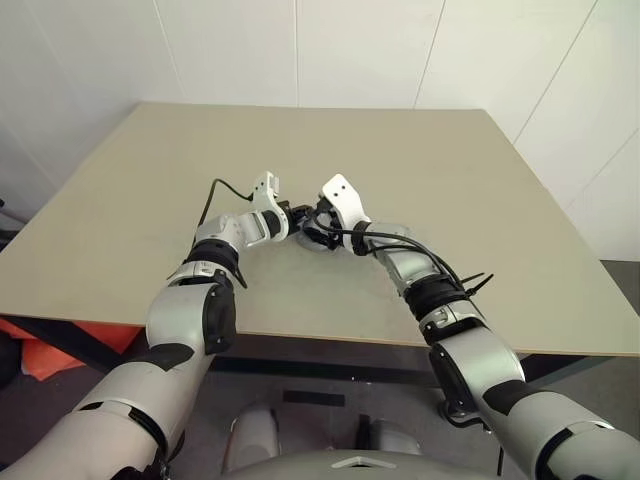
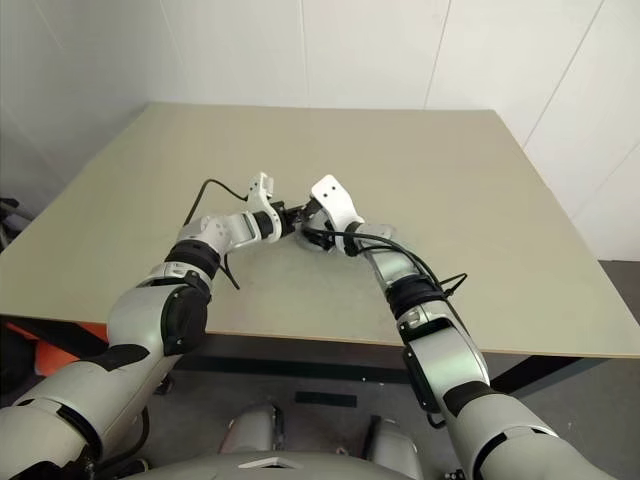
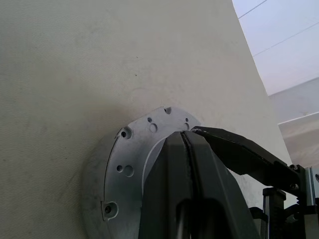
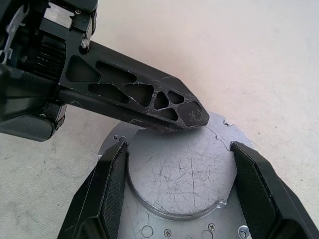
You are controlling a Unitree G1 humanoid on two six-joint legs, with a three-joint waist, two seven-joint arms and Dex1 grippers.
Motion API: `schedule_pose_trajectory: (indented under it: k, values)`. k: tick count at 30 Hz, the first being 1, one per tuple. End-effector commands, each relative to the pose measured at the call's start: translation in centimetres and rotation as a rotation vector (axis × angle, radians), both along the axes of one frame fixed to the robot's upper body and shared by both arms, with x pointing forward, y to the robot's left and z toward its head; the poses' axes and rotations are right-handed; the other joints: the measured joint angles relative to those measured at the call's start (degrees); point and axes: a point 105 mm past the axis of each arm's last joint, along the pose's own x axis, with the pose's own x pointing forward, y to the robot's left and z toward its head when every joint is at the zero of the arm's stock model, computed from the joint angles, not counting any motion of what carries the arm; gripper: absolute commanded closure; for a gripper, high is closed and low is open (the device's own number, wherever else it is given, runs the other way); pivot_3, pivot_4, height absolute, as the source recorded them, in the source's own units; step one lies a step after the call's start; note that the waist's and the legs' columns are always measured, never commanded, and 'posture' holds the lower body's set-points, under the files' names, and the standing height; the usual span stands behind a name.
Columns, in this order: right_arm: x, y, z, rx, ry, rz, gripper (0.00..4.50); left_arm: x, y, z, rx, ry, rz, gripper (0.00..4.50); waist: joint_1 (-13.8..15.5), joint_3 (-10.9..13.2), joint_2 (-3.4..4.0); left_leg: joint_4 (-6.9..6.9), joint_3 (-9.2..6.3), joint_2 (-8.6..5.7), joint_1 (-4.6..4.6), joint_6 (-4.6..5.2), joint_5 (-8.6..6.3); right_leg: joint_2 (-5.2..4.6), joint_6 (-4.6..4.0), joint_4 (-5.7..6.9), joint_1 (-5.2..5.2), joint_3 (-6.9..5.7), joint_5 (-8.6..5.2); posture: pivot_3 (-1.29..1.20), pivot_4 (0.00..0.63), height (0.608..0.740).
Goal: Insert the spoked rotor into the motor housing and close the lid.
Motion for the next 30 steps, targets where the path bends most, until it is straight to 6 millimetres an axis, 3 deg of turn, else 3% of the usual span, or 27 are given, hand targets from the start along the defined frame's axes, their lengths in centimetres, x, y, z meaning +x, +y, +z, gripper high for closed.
schedule_pose_trajectory:
  k: [1,5,9,20,30]
  values:
    - [-0.1,-1.3,-1.5,-0.022,0.067,-0.04,1.35,-0.4,0.5,-1.4,0.047,0.057,0.007,4.5,0.0,0.0,0.0,-0.01,0.0,0.0,0.0,0.0,0.0,0.0,-0.01,-0.01,0.0,0.0,0.01,0.0,0.0,0.74]
    - [-0.2,-1.2,-1.1,-0.011,0.059,-0.028,1.35,-0.7,0.0,-1.4,0.059,0.063,-0.023,4.5,0.0,0.0,0.0,-0.04,0.0,0.0,-0.01,0.0,0.0,0.0,-0.12,-0.01,0.0,0.0,0.07,0.0,0.0,0.74]
    - [0.1,-1.4,-0.5,-0.027,0.022,-0.041,0.02,-1.0,-1.1,-1.0,0.045,0.059,-0.069,4.5,0.0,0.0,0.0,-0.08,0.0,-0.01,-0.02,0.01,-0.01,0.0,-0.12,-0.07,0.0,0.0,0.06,0.0,0.0,0.74]
    - [0.6,-3.0,1.9,-0.085,-0.075,-0.029,0.02,-2.2,-2.6,-1.3,0.038,0.098,-0.167,4.5,0.4,0.0,0.0,-0.09,0.0,-0.03,-0.12,0.02,-0.01,-0.03,-0.02,-0.12,-0.03,-0.01,0.0,0.0,0.0,0.74]
    - [0.6,-9.4,4.2,-0.171,-0.129,-0.119,0.02,-2.0,-0.7,-2.0,0.061,0.111,-0.122,4.5,1.5,0.0,-0.03,-0.03,0.0,-0.05,-0.21,0.07,-0.04,-0.05,0.2,-0.21,0.01,-0.02,-0.1,0.0,0.0,0.74]
